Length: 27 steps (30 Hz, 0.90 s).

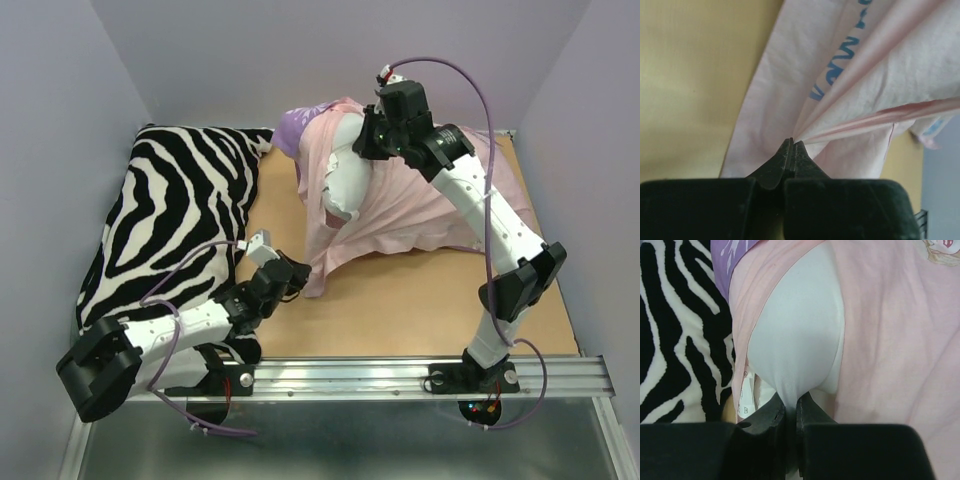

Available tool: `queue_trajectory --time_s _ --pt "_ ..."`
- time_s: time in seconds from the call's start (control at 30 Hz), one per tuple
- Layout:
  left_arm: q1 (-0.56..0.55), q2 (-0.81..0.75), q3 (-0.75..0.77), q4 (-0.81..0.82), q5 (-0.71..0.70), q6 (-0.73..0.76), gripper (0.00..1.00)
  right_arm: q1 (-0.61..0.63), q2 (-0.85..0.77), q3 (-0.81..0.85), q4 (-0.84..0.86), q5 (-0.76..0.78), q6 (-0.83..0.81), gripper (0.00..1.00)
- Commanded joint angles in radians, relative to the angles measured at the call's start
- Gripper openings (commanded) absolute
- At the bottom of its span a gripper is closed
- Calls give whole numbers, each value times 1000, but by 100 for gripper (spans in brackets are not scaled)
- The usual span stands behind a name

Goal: Remove the pillowcase from the pillow

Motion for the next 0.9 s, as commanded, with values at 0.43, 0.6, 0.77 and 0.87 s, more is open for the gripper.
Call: queue_trajectory --time_s 0.43,0.6,0.77,0.87 --pt "258 137 214 7 218 161 14 -31 -669 -860 388 -224 149 0" --pt "253 -11 234 -27 269 218 45 -31 -731 -978 394 -177 146 1" --pt "248 -163 227 -150 208 230 47 -31 -711 -946 396 -174 136 0" --pt "250 -157 220 -182 174 244 50 -31 -705 -926 396 -174 132 1"
